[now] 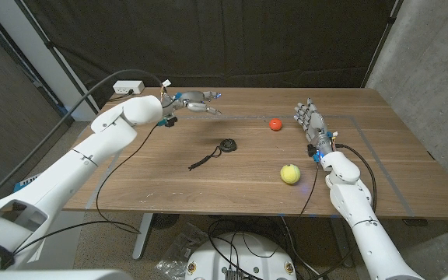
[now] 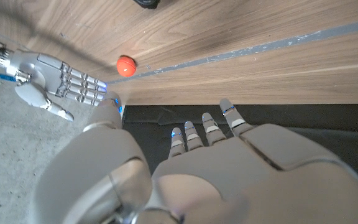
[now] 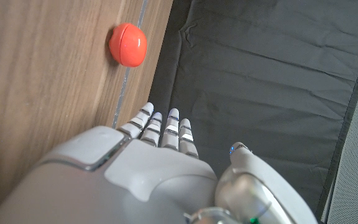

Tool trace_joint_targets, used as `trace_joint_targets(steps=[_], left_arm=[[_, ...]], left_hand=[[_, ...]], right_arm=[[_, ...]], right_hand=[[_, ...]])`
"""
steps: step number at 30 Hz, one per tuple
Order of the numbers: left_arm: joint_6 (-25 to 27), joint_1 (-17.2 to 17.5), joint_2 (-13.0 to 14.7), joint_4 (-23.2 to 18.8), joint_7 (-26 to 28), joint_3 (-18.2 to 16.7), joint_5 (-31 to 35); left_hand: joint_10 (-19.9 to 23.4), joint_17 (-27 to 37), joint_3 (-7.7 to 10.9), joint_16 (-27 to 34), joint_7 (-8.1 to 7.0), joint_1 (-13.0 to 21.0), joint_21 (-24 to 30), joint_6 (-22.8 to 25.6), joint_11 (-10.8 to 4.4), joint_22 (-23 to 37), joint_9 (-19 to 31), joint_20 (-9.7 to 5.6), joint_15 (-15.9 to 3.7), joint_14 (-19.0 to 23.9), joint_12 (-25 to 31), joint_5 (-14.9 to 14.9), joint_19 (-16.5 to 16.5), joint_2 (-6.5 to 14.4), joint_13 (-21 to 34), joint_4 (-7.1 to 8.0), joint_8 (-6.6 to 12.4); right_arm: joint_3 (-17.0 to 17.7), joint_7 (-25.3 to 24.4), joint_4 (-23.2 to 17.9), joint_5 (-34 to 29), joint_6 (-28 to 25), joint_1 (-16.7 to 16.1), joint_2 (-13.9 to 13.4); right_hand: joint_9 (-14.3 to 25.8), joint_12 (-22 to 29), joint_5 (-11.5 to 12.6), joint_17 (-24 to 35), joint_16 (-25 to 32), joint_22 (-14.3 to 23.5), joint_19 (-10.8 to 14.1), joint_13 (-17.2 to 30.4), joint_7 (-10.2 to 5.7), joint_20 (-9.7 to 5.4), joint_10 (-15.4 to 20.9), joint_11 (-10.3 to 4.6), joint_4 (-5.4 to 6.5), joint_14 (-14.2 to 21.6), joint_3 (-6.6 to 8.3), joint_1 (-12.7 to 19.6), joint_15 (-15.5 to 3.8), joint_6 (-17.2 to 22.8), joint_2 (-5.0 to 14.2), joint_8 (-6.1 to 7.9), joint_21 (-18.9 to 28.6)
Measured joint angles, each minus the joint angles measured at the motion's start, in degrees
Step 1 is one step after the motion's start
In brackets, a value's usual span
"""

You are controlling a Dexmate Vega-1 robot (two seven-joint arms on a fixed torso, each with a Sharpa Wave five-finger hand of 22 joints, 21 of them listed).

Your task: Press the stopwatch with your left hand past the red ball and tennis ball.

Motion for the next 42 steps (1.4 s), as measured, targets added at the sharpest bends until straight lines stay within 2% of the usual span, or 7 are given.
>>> trace_joint_targets(steps=[6,16,23,27,32,39,42], left_arm=[[0.98,-2.66,0.9,-1.92,-4.82,2.01,4.54],[0.95,-6.44,0.99,-3.16,-11.41,4.76,11.23],[-0.59,-9.59,-0.4,-2.63,-15.16,7.15,15.58],[-1.55,-10.72,-0.98,-2.26,-16.71,8.07,17.88],[-3.35,-12.92,-2.46,-1.44,-19.23,10.22,22.04],[-5.25,-14.81,-4.16,-0.46,-21.88,11.98,26.26],[-6.36,-15.62,-4.93,0.04,-23.32,12.71,28.51]], left_hand=[[0.8,0.0,-0.47,-0.16,0.2,0.01,0.0,2.04,-0.04,0.0,0.1,0.0,0.17,-0.39,0.0,0.0,0.42,-0.02,0.27,0.23,0.46],[1.66,0.0,-2.29,-0.68,0.8,0.33,-0.43,4.47,-0.07,-0.01,0.26,-0.1,0.68,-1.68,0.03,0.0,0.51,-2.99,0.45,0.11,1.14],[3.29,-0.01,-2.86,-0.67,0.48,1.58,-0.61,4.79,-1.68,-0.01,0.53,-0.08,0.9,-1.45,0.5,0.51,0.93,-4.19,0.53,-0.31,1.38],[3.45,-0.01,-3.09,-0.67,0.5,3.22,-0.65,5.39,-2.57,-0.01,0.53,0.11,0.9,-1.45,0.5,1.26,1.12,-5.8,0.53,-0.55,1.57],[3.06,-0.01,-3.26,-0.67,0.07,4.68,-0.65,5.82,-2.95,-0.01,0.53,-0.1,1.21,-1.77,0.29,1.79,1.33,-5.44,0.81,-0.73,1.57],[2.76,-0.01,-3.33,-0.67,-0.33,6.36,-1.06,5.77,-3.25,-0.01,0.79,-0.41,1.2,-1.77,0.23,2.21,1.64,-6.05,0.81,-0.79,1.57],[2.21,-0.01,-3.33,-0.67,-0.44,6.87,-1.06,5.67,-3.79,-0.01,0.79,-0.4,1.2,-1.77,-0.07,2.52,1.64,-5.53,0.81,-0.79,1.57]], right_arm=[[-0.09,-0.58,-0.58,-0.16,0.38,-0.66,0.29],[-0.21,-1.32,-0.82,-0.23,1.03,-1.16,0.63],[-0.23,-1.78,-0.76,-0.24,1.5,-1.23,0.78],[-0.23,-1.89,-0.56,-0.24,1.68,-1.23,0.82],[-0.2,-2.08,-0.11,-0.18,2.04,-1.21,0.87],[-0.09,-2.17,0.37,0.06,2.36,-1.1,0.89],[-0.01,-2.17,0.59,0.2,2.52,-1.06,0.89]], right_hand=[[0.0,0.0,0.0,0.0,0.0,0.0,0.0,0.0,0.0,0.0,0.0,0.0,0.0,0.0,0.0,0.0,0.0,0.0,0.0,0.0,0.0],[0.0,0.0,0.0,0.0,0.0,0.0,0.0,0.0,0.0,0.0,0.0,0.0,0.0,0.0,0.0,0.0,0.0,0.0,0.0,0.0,-0.35],[0.0,0.0,0.0,0.0,0.0,0.0,0.0,0.0,0.0,0.0,0.0,0.0,0.0,0.0,0.0,0.0,0.0,-0.01,0.0,0.0,-0.35],[0.0,0.0,0.0,0.0,0.0,0.0,0.25,0.0,0.0,0.25,0.0,0.0,0.0,0.0,0.0,0.0,0.0,-0.01,0.0,0.0,-0.35],[0.0,0.0,0.0,0.0,0.0,0.0,0.42,0.0,0.0,0.42,0.31,-0.31,0.0,0.0,0.0,0.0,0.0,-0.01,0.0,0.0,-0.34],[0.0,0.0,0.0,0.0,0.0,0.0,0.42,0.0,0.0,0.42,0.31,-0.31,0.0,0.3,0.0,0.0,0.31,-0.01,0.0,0.0,-0.84],[-0.01,0.0,0.0,0.0,0.0,-0.01,0.42,0.0,0.0,0.42,0.31,-0.31,0.0,0.3,0.0,0.0,0.31,-0.01,0.0,0.0,-0.84]])
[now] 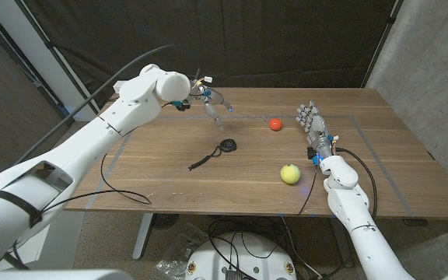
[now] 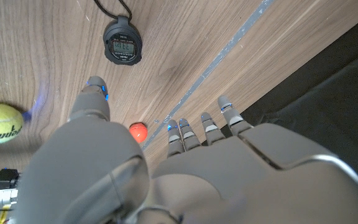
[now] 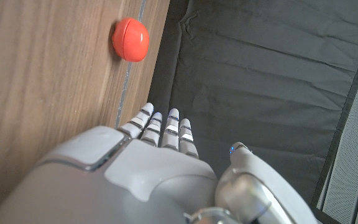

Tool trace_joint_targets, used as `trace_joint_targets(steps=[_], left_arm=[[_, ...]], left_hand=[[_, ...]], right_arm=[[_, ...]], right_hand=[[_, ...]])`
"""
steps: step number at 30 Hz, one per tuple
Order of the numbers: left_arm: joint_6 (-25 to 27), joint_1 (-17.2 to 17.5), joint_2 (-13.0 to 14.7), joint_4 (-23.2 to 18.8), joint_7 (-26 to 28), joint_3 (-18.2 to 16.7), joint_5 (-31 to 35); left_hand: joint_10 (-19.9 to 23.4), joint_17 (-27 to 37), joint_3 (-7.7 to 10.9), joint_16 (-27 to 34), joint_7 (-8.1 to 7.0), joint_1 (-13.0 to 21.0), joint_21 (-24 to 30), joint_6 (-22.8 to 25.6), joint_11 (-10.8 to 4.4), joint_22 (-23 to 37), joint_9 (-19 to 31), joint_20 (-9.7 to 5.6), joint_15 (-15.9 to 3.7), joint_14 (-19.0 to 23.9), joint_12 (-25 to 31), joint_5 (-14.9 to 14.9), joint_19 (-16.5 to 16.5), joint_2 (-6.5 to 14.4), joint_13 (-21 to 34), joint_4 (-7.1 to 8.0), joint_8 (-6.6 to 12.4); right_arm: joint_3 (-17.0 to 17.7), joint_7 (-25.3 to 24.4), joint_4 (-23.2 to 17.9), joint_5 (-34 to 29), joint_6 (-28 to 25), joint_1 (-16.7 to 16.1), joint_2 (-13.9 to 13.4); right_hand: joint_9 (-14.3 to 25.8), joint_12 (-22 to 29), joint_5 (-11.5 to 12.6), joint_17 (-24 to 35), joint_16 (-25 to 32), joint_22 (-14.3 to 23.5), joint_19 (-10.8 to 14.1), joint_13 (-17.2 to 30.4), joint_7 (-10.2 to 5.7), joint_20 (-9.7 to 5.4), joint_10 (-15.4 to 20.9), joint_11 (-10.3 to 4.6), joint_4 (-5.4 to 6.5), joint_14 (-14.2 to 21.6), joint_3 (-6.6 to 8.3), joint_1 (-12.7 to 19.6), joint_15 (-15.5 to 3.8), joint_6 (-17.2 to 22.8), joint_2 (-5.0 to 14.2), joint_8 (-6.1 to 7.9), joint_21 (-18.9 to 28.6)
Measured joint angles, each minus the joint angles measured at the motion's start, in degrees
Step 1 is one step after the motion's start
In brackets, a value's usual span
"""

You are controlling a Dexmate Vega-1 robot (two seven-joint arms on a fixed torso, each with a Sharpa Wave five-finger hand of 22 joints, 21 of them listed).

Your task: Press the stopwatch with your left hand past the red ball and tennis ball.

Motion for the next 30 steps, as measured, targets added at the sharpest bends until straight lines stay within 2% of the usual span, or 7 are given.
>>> trace_joint_targets(steps=[6,10,14,15,22,27,30], left_arm=[[-1.42,-1.61,-1.76,1.03,-1.53,1.69,3.06],[-2.97,-2.07,-2.43,1.4,-2.69,2.33,5.93],[-4.11,-2.07,-2.43,1.4,-3.17,2.33,7.66],[-4.54,-2.69,-3.78,2.37,-3.32,3.62,8.25],[-6.5,-2.89,-5.28,3.51,-3.86,4.95,10.79],[-7.65,-2.83,-5.86,3.84,-3.89,5.6,12.63],[-8.37,-2.53,-6.18,4.07,-3.9,5.9,13.51]], left_hand=[[-1.19,0.0,0.0,0.0,-3.2,2.78,-0.43,-3.2,-1.0,0.0,0.24,0.0,0.09,-0.72,-0.59,1.09,0.0,-0.19,0.0,0.0,-1.14],[-1.87,0.0,0.0,0.0,-4.29,3.17,-0.66,-4.3,-1.17,0.0,0.27,0.0,0.2,-1.24,-0.98,1.37,0.0,0.0,0.17,0.0,-1.35],[-2.17,0.0,0.0,0.0,-4.29,4.34,-0.65,-4.29,-1.48,0.0,0.27,0.0,0.2,-1.24,-0.99,1.68,0.0,0.02,0.26,0.0,-1.35],[-2.17,0.0,0.0,0.0,-4.29,4.35,-0.65,-4.29,-1.48,0.0,0.39,-0.13,0.2,-1.24,-0.99,1.68,0.13,0.02,0.26,0.0,-1.35],[-3.03,0.03,0.29,0.0,-4.41,6.81,-0.88,-4.92,-1.87,-0.01,0.78,-0.41,-0.34,-1.78,-0.98,2.22,0.4,1.39,0.26,0.29,-1.19],[-3.92,0.28,0.18,-0.21,-4.08,7.82,-1.32,-7.17,-1.19,0.03,1.12,-0.73,-0.53,-2.58,-1.31,2.43,0.07,1.53,0.53,0.8,-1.79],[-3.67,0.28,-0.14,-0.21,-3.63,7.81,-1.76,-6.49,-1.36,0.29,1.33,-0.73,-0.53,-2.57,-1.05,2.42,0.07,1.52,0.79,1.13,-1.06]], right_arm=[[0.15,0.11,0.32,0.38,0.45,0.0,0.0],[0.32,0.2,0.46,0.51,0.6,-0.12,0.0],[0.51,0.2,0.5,0.51,0.6,-0.34,-0.03],[0.59,0.36,0.5,0.85,0.96,-0.44,-0.05],[0.94,0.49,0.5,1.17,1.19,-0.8,-0.14],[1.18,0.81,0.5,1.51,1.37,-0.96,-0.21],[1.32,0.92,0.66,1.62,1.47,-0.97,-0.22]], right_hand=[[0.0,0.0,0.0,0.0,0.0,0.0,0.0,0.0,0.0,0.0,0.0,0.0,0.0,0.0,0.0,0.0,0.0,0.0,0.0,0.0,0.0],[0.0,0.0,0.0,0.0,0.0,0.0,0.0,0.0,0.0,0.0,0.0,0.0,0.0,0.0,0.0,0.0,0.0,0.0,0.0,0.0,0.0],[0.0,0.0,0.0,0.0,0.0,0.0,0.0,0.0,0.0,0.0,0.0,0.0,0.0,0.0,0.0,0.0,0.0,0.0,0.0,0.0,0.0],[0.0,0.0,0.0,0.0,0.0,0.0,0.0,0.0,0.0,0.0,0.0,0.0,0.0,0.0,0.0,0.0,0.0,0.0,0.0,0.0,0.0],[0.0,0.0,0.0,0.0,0.0,0.0,0.11,0.0,0.12,-0.12,0.0,0.0,0.0,0.0,0.0,0.0,0.0,0.12,0.0,0.0,0.0],[0.0,0.0,0.0,0.0,0.0,0.0,0.11,0.0,0.12,-0.12,0.0,0.0,0.0,0.0,0.0,0.0,0.0,0.12,0.0,0.0,0.0],[0.0,0.0,0.0,0.0,0.0,0.0,0.11,0.0,0.11,-0.12,0.0,0.0,0.0,0.0,0.0,0.0,0.0,0.12,0.0,0.0,-0.32]])
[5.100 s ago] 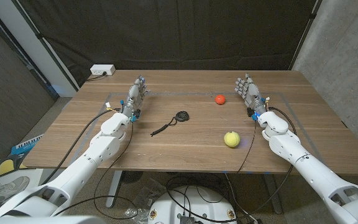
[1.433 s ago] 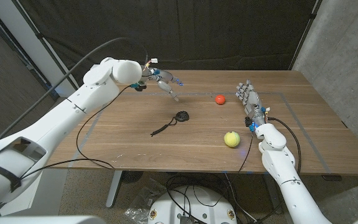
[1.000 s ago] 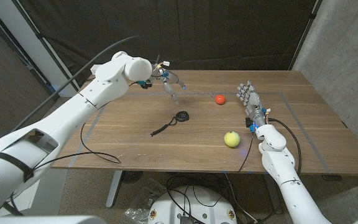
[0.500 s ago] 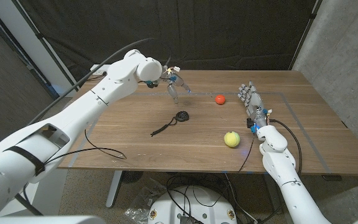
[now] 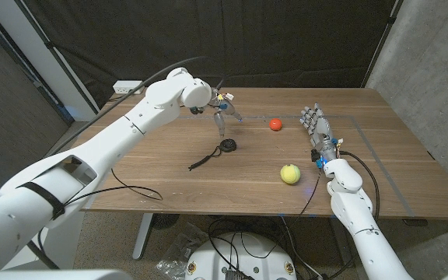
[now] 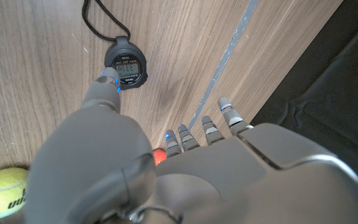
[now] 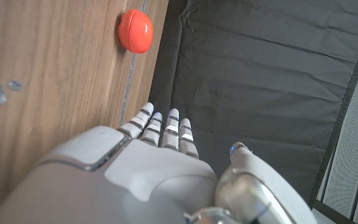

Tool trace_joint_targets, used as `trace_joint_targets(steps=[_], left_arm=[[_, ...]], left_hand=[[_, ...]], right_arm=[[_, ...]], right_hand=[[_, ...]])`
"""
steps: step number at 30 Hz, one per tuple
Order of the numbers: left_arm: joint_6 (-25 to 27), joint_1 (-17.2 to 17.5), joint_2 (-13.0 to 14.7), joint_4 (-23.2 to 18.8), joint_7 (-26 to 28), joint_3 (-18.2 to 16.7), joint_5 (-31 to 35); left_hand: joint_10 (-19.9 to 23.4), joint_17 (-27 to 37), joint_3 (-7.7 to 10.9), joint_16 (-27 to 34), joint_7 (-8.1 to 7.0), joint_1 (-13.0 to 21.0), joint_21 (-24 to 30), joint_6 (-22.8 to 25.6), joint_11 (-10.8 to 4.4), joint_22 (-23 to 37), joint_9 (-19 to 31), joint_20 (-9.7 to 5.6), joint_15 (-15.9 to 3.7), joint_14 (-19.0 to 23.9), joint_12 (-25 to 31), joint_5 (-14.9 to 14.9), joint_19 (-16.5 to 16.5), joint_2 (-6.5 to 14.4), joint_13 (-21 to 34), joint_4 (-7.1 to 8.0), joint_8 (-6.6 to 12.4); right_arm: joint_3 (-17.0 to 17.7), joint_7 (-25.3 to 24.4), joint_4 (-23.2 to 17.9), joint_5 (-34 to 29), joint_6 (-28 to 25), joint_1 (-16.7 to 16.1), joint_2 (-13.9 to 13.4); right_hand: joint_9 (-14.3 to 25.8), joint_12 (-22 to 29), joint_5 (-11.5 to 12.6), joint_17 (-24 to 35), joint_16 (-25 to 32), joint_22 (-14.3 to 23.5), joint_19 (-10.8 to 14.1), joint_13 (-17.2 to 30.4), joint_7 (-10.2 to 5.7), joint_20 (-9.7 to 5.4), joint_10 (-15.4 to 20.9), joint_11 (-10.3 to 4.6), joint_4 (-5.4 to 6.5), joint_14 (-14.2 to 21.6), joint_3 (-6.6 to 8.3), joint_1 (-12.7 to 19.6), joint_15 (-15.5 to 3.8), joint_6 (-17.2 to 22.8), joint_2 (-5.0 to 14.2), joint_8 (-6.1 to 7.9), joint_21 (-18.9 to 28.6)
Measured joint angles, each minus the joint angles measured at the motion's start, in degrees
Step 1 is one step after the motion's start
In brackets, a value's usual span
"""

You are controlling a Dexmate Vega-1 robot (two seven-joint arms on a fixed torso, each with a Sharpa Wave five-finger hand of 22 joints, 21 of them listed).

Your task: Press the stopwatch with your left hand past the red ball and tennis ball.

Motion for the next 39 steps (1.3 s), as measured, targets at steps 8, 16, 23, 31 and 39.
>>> trace_joint_targets(steps=[8,16,23,31,39], left_arm=[[-1.14,0.74,-0.61,0.8,0.02,0.48,1.46],[-1.79,1.69,-0.62,1.09,0.92,0.55,2.95],[-1.78,2.37,-0.46,1.17,1.75,0.49,4.5],[-1.47,2.93,-0.42,1.54,2.96,0.66,7.08],[-1.73,3.11,-0.79,2.55,3.87,0.96,7.63]], left_hand=[[2.7,0.26,-0.71,0.49,0.61,-0.09,0.0,3.54,0.07,0.0,0.69,0.0,-0.55,0.56,1.26,0.0,0.0,-0.1,0.45,0.71,2.06],[8.86,0.79,-1.96,1.69,1.8,0.61,0.0,9.81,2.09,0.0,1.86,-0.5,-0.71,3.83,4.63,0.0,0.96,-0.16,1.98,1.04,6.08],[9.63,1.32,-2.59,1.81,3.56,1.51,-0.45,11.58,2.86,-0.01,2.12,-0.4,-0.79,5.18,5.27,-0.09,1.68,-0.43,2.65,1.61,7.47],[12.71,1.65,-3.26,2.56,4.87,1.06,-0.45,14.71,2.59,-0.01,2.38,-0.7,-0.71,7.31,6.97,-0.29,2.6,0.04,3.23,1.8,9.23],[13.84,2.07,-3.5,2.56,4.47,1.2,-0.45,15.74,2.14,-0.01,2.21,-0.49,-0.73,7.93,7.57,-0.29,2.8,0.18,3.71,2.04,9.68]], right_arm=[[0.17,0.25,0.54,0.15,0.1,0.05,-0.03],[0.2,0.49,1.23,0.19,0.1,0.54,-0.07],[0.2,0.81,1.92,0.21,-0.02,1.1,-0.1],[0.19,0.98,2.54,0.22,-0.12,1.52,-0.13],[0.33,1.0,2.74,0.22,-0.14,1.63,-0.15]], right_hand=[[0.0,0.0,0.0,0.0,0.0,0.0,0.0,0.0,0.0,0.0,0.31,-0.31,0.0,0.0,0.0,0.0,0.0,-0.01,0.0,0.0,0.0],[0.0,0.0,0.0,0.0,0.0,0.0,0.0,0.0,0.0,0.0,0.31,-0.31,0.0,0.0,0.0,0.0,0.0,-0.01,0.0,0.0,-0.22],[0.0,0.0,0.0,0.0,0.0,0.0,-0.01,0.0,-0.01,0.0,0.31,-0.31,0.01,0.0,0.01,0.0,0.0,-0.01,0.0,0.0,-0.22],[0.0,0.0,0.0,0.0,0.0,0.0,-0.01,0.0,-0.01,0.01,0.62,0.0,0.24,0.0,0.24,0.0,0.0,-0.01,0.0,0.0,-0.45],[0.0,0.0,0.0,0.0,0.0,0.0,-0.01,0.0,-0.01,0.0,0.62,0.0,0.24,0.0,0.24,0.0,0.0,-0.01,0.0,0.0,-0.45]])
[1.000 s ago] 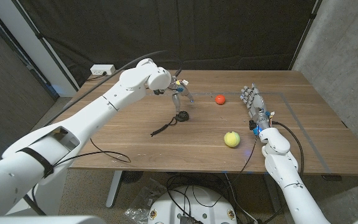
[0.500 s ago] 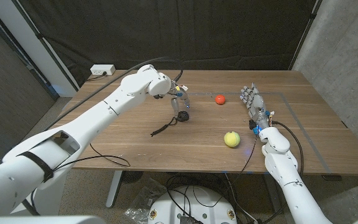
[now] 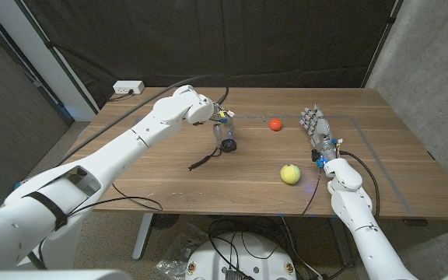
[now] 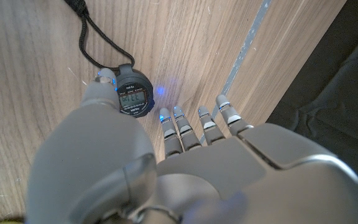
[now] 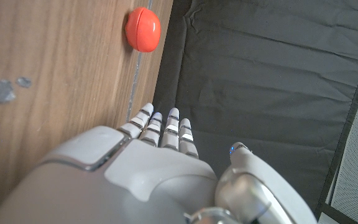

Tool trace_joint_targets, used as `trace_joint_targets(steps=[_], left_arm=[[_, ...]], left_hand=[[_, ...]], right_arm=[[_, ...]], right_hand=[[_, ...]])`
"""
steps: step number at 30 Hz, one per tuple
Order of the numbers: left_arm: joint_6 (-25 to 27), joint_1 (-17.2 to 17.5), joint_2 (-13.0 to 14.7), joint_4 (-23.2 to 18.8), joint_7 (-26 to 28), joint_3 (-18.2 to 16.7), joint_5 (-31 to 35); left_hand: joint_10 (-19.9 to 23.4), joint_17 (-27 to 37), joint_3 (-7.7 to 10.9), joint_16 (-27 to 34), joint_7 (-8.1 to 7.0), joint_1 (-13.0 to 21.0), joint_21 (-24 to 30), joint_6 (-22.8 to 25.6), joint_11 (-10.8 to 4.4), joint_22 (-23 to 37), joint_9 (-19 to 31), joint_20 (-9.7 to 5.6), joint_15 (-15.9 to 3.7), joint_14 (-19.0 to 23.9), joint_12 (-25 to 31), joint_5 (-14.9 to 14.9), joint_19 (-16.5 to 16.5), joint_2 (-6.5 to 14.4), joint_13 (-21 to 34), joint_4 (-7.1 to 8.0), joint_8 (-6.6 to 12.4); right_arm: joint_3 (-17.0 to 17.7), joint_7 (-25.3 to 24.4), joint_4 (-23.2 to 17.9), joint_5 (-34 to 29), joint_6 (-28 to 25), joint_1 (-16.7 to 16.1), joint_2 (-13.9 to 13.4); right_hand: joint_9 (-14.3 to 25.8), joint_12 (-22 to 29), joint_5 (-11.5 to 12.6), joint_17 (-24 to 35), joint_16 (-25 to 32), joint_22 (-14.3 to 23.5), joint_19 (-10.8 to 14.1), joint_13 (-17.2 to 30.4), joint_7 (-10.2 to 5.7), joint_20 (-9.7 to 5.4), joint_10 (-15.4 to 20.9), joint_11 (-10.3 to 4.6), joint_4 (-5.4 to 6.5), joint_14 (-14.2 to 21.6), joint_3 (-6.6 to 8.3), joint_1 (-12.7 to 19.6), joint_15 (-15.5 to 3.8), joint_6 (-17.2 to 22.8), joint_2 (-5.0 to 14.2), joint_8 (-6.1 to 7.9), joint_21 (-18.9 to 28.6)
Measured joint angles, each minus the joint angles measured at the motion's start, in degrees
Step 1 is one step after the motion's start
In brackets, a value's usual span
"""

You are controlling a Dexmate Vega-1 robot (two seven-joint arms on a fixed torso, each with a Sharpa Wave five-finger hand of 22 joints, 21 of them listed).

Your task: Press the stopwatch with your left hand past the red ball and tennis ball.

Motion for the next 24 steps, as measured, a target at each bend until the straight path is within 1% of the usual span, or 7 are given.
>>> trace_joint_targets(steps=[3,7,12,17,18,22,24], left_arm=[[-0.3,0.06,-0.05,0.33,0.46,0.04,-0.02],[-0.61,0.16,-0.2,0.67,1.02,0.08,-0.15],[-0.78,0.27,-0.26,0.89,1.51,0.11,-0.27],[-1.0,0.52,-0.27,1.0,2.12,0.15,-0.42],[-1.0,0.52,-0.27,1.0,2.12,0.15,-0.42],[-1.05,0.66,-0.25,1.01,2.37,0.23,-0.43],[-1.12,0.75,-0.19,1.01,2.5,0.27,-0.39]], left_hand=[[0.0,0.05,-0.15,0.0,-0.02,0.09,0.0,0.02,0.0,0.0,0.0,0.0,0.0,0.0,0.0,0.0,0.0,0.09,0.0,0.16,0.27],[0.59,0.05,-0.17,0.0,-0.57,0.25,0.0,0.57,-0.59,0.0,0.0,0.2,-0.17,0.25,0.44,0.0,0.2,0.25,0.24,0.15,0.61],[1.02,0.31,-0.54,-0.01,-0.59,0.37,0.0,1.19,-0.6,0.0,-0.26,0.2,0.02,0.6,0.44,-0.4,0.2,0.37,0.27,0.07,0.69],[1.43,0.31,-0.71,-0.01,-0.91,0.38,0.0,2.18,-1.0,-0.01,-0.26,0.07,-0.17,1.02,0.87,-0.4,0.33,0.39,0.53,0.24,1.48],[1.43,0.49,-0.79,-0.01,-0.92,0.77,0.0,2.35,-1.0,0.0,-0.26,-0.02,-0.06,1.13,0.87,-0.4,0.42,0.77,0.53,0.32,1.5],[1.43,0.57,-0.79,-0.01,-0.93,0.75,0.0,2.35,-1.0,-0.01,-0.26,-0.01,0.02,1.21,1.29,-0.4,0.41,0.77,0.65,0.32,1.5],[2.03,0.57,-0.79,-0.01,-0.92,0.15,0.0,2.35,-1.0,-0.01,-0.4,0.22,-0.06,1.3,1.29,-0.4,0.63,1.36,0.8,0.32,1.7]], right_arm=[[0.09,0.0,0.01,0.0,-0.01,0.0,-0.01],[0.2,-0.03,0.01,0.0,-0.03,-0.03,-0.02],[0.3,-0.05,0.02,0.0,-0.07,-0.12,-0.03],[0.39,-0.04,0.07,0.0,-0.12,-0.15,-0.05],[0.39,-0.04,0.07,0.0,-0.12,-0.15,-0.05],[0.41,0.05,0.16,0.01,-0.18,-0.17,-0.06],[0.44,0.06,0.2,0.02,-0.19,-0.17,-0.06]], right_hand=[[0.0,0.0,0.0,0.0,0.0,0.0,0.0,0.0,-0.11,0.0,0.0,0.0,0.0,0.0,0.0,0.0,0.0,0.11,0.0,0.0,0.0],[0.0,0.0,0.0,0.0,0.0,0.0,0.0,0.0,-0.11,0.0,0.0,0.0,0.0,0.0,0.0,0.0,0.0,0.11,0.0,0.0,0.0],[0.0,0.0,0.0,0.0,0.0,0.0,0.32,0.0,-0.11,-0.31,0.0,0.0,0.0,0.0,0.0,0.0,0.0,0.11,0.0,0.0,0.0],[0.0,0.0,0.0,0.0,0.0,0.0,0.32,0.0,-0.11,-0.31,0.0,0.0,-0.24,0.0,0.24,0.0,0.0,0.11,0.0,0.0,0.0],[0.0,0.0,0.0,0.0,0.0,0.0,0.32,0.0,-0.11,-0.31,0.0,0.0,-0.24,0.0,0.24,0.0,0.0,0.11,0.0,0.0,0.0],[0.0,0.0,0.0,0.0,0.0,0.0,0.55,0.0,-0.11,-0.09,0.0,0.0,-0.24,0.0,0.23,0.0,0.0,0.11,0.0,0.0,-0.4],[0.0,0.0,0.0,0.0,0.0,0.0,0.64,0.0,-0.11,0.0,0.0,0.0,-0.24,0.0,0.24,0.0,0.0,0.1,0.0,0.0,-0.4]])
